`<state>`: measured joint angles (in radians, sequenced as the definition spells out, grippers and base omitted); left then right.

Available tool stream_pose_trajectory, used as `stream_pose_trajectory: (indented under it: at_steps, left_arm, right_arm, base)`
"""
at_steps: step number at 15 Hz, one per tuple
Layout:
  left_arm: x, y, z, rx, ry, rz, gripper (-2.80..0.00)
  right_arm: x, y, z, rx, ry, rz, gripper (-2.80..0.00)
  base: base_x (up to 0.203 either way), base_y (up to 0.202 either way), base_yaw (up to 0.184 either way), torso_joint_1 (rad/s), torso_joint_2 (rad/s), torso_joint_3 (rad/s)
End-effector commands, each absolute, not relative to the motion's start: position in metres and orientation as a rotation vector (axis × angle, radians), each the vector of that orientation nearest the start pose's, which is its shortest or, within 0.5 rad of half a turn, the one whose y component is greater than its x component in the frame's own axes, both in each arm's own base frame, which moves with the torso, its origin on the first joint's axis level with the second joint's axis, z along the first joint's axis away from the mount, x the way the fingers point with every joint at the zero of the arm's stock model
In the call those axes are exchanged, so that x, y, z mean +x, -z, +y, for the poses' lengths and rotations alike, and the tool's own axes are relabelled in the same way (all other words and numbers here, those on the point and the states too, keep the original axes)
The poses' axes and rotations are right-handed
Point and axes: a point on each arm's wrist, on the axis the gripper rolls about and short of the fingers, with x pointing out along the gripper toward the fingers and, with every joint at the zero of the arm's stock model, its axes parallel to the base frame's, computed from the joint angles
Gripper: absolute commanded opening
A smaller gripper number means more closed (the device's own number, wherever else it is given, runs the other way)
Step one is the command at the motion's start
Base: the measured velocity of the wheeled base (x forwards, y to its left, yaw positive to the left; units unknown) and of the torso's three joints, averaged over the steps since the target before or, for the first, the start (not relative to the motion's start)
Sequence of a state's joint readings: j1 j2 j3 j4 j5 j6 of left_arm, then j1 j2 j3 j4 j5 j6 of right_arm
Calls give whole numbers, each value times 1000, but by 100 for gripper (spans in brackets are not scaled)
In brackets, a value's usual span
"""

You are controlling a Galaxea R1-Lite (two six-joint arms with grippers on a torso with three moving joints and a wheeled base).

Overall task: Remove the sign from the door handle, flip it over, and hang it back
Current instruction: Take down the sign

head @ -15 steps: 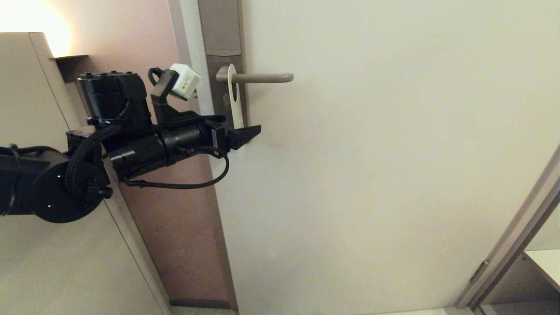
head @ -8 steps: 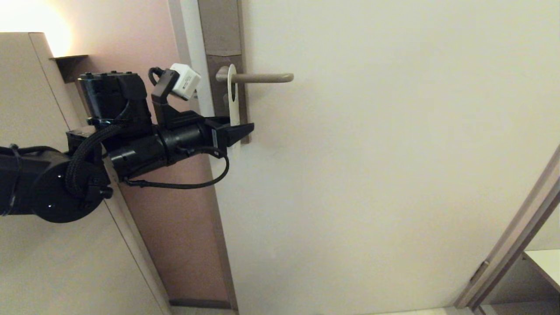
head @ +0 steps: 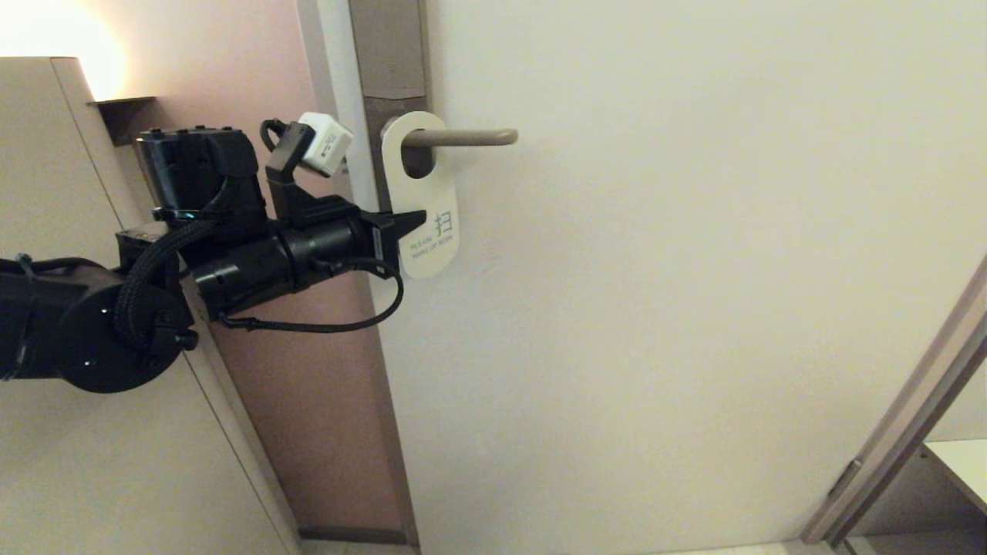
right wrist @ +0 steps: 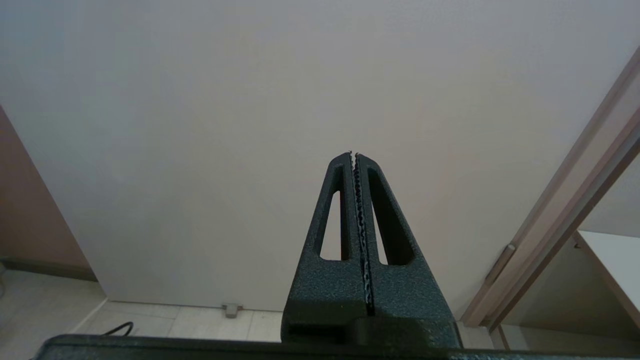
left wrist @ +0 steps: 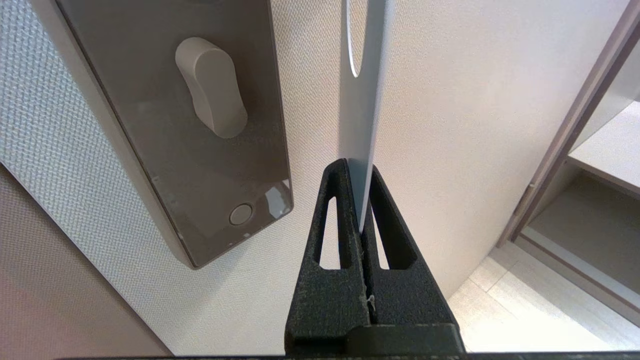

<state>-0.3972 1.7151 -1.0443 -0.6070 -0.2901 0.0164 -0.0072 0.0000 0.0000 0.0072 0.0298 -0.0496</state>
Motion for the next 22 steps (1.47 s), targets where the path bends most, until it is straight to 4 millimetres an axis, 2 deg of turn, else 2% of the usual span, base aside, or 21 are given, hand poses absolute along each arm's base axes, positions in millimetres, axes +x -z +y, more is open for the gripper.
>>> stream_pose_trajectory:
  at_steps: [1,7,11,15,19,22]
  left_arm:
    - [300,-241,-133,19,688,55,-280]
    - [302,-243,-134,21,687,50,-280]
    - [316,-245,-141,18,689,34,-280]
    - [328,-243,-157,16,716,27,-280]
    - [327,-243,-180,8,738,22,-280]
    - [327,-244,-184,7,739,15,-280]
  right_arm:
    - [-23,-75,1,-50,-23,7,-280]
    - [-23,-75,1,-49,-23,7,-280]
    - [-23,-75,1,-49,-23,7,-280]
    - [-23,-75,1,-49,-23,7,-280]
    - [-23,-75,1,-49,-23,7,-280]
    - [-23,-75,1,-50,-23,7,-280]
  base:
    - [0,0,0,0,0,0]
    - [0,0,0,0,0,0]
    - [0,0,0,0,0,0]
    - [0,0,0,0,0,0]
    - [0,0,0,0,0,0]
    - [0,0,0,0,0,0]
